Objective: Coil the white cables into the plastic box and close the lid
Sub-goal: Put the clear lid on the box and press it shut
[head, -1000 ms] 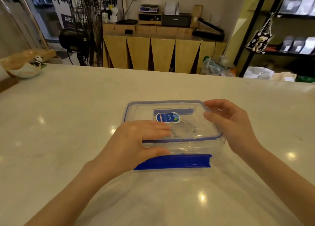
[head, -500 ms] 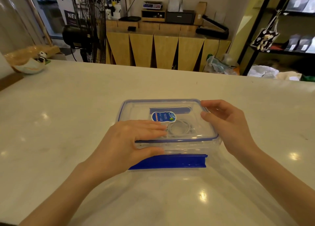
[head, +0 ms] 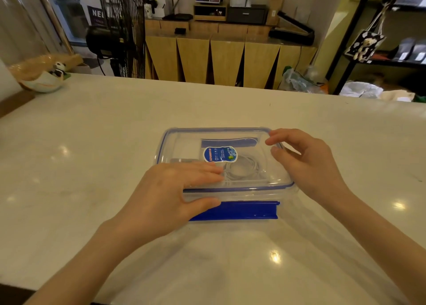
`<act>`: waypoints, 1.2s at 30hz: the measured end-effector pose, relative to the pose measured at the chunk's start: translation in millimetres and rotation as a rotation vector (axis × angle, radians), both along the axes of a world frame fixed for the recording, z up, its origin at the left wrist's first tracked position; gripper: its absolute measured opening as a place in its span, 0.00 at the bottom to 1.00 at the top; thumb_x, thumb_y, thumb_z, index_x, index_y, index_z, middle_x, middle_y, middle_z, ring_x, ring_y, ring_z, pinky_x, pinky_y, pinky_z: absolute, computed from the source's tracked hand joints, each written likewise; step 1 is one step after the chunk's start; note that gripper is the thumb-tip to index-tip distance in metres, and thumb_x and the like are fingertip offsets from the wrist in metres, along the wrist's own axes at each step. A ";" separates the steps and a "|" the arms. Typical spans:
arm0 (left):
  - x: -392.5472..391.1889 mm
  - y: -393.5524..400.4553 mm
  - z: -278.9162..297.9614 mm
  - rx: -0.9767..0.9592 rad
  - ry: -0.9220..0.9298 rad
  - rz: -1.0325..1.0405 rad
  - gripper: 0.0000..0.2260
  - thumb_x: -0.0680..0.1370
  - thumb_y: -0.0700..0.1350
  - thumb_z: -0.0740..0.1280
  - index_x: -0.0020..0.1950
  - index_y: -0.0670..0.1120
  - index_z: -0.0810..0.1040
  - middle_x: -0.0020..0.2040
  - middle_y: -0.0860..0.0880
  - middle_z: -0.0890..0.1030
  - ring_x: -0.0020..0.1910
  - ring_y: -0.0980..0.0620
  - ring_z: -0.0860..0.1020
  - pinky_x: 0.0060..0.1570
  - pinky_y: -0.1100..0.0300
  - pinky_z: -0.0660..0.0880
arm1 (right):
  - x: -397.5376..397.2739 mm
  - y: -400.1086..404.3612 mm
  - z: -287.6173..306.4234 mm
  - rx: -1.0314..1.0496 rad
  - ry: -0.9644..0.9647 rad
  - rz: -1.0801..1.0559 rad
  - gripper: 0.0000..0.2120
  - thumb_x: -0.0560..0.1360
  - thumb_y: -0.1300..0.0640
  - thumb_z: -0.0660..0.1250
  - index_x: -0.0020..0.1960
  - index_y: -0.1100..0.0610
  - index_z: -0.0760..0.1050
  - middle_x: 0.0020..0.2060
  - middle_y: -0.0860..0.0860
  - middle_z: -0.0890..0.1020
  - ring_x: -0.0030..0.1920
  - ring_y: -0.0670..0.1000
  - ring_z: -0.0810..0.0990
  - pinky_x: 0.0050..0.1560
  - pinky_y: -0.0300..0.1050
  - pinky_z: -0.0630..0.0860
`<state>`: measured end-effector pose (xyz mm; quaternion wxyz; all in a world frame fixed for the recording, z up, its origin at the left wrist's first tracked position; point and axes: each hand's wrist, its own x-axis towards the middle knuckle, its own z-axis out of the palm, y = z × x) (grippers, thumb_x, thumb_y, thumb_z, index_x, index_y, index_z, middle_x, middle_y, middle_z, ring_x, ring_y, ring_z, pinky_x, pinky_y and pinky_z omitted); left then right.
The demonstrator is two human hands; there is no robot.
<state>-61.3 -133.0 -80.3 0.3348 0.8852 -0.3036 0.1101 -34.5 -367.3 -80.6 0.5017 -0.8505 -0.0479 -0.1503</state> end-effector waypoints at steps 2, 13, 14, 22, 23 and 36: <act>1.1 1.8 -1.9 -0.005 -0.003 -0.012 0.18 0.67 0.56 0.66 0.53 0.50 0.82 0.54 0.60 0.79 0.57 0.65 0.75 0.58 0.69 0.70 | 0.2 0.4 -1.0 -0.035 -0.008 -0.014 0.09 0.74 0.65 0.63 0.46 0.54 0.78 0.51 0.46 0.79 0.56 0.44 0.75 0.60 0.40 0.72; -1.8 4.8 -4.1 0.177 -0.095 0.013 0.19 0.71 0.57 0.61 0.58 0.52 0.78 0.60 0.57 0.78 0.59 0.61 0.73 0.57 0.66 0.68 | -13.4 0.0 22.7 -0.629 -0.152 0.110 0.10 0.74 0.55 0.65 0.54 0.54 0.79 0.57 0.50 0.81 0.61 0.49 0.75 0.60 0.43 0.67; -1.5 5.7 -4.7 0.173 -0.103 0.007 0.19 0.71 0.57 0.61 0.59 0.51 0.78 0.60 0.57 0.78 0.59 0.61 0.72 0.57 0.66 0.68 | -18.1 2.6 20.5 -0.629 -0.159 0.185 0.11 0.75 0.53 0.63 0.55 0.53 0.79 0.57 0.50 0.81 0.60 0.48 0.75 0.59 0.42 0.69; -1.4 5.7 -10.0 0.171 -0.181 -0.008 0.19 0.73 0.55 0.61 0.59 0.49 0.78 0.60 0.54 0.78 0.61 0.60 0.72 0.60 0.64 0.68 | -35.0 16.1 -17.2 -0.753 -0.480 0.279 0.15 0.77 0.57 0.56 0.59 0.60 0.76 0.57 0.55 0.81 0.60 0.50 0.75 0.62 0.44 0.69; -1.0 5.8 -11.1 0.180 -0.197 -0.010 0.19 0.73 0.55 0.61 0.59 0.49 0.77 0.60 0.53 0.78 0.61 0.60 0.72 0.61 0.63 0.68 | -36.9 16.0 -21.1 -0.799 -0.530 0.283 0.15 0.77 0.56 0.58 0.59 0.61 0.76 0.58 0.55 0.81 0.60 0.51 0.76 0.61 0.46 0.70; -1.6 10.9 -17.4 0.288 -0.246 -0.065 0.32 0.63 0.53 0.72 0.65 0.46 0.72 0.65 0.50 0.75 0.64 0.57 0.69 0.63 0.61 0.66 | -37.5 5.3 -19.0 -0.828 -0.416 0.425 0.29 0.67 0.49 0.69 0.66 0.57 0.70 0.65 0.51 0.75 0.66 0.47 0.71 0.66 0.44 0.66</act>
